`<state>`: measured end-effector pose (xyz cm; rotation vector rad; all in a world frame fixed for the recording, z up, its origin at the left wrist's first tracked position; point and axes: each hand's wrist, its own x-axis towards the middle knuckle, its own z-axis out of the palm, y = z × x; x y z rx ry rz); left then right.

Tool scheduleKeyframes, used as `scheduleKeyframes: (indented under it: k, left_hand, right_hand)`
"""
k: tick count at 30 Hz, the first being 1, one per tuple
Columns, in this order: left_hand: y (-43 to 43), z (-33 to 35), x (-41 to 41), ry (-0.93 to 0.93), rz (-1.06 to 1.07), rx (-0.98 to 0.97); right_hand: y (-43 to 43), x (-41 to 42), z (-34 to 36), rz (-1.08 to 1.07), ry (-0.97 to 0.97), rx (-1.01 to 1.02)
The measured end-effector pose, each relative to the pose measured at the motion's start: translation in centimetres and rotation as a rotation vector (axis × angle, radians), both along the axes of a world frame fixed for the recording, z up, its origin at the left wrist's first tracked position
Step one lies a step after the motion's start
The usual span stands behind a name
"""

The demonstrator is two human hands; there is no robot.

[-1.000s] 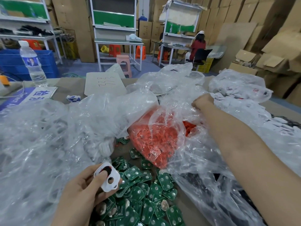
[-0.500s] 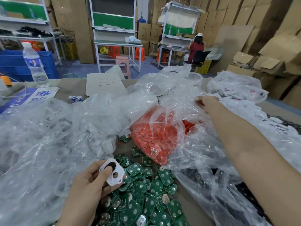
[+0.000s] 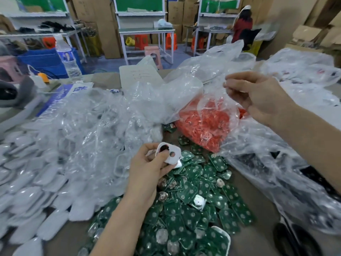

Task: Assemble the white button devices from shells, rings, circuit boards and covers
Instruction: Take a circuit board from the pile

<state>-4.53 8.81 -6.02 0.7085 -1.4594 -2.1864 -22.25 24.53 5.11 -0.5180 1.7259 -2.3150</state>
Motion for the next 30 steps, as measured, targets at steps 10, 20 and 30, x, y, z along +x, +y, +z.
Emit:
scheduleKeyframes:
  k: [10, 20, 30]
  left_hand:
    - [0.3, 0.1, 0.5, 0.105, -0.068, 0.014]
    - [1.0, 0.0, 0.5, 0.104, -0.011, -0.071]
    - [1.7, -0.6, 0.5, 0.032, -0.082, -0.342]
  right_hand:
    - [-2.5, 12.8, -7.3, 0.188, -0.266, 0.031]
    - [-3.7, 12.2, -10.0, -0.027, -0.006, 0.175]
    - [-3.2, 12.0, -10.6, -0.165, 0.467, 0.551]
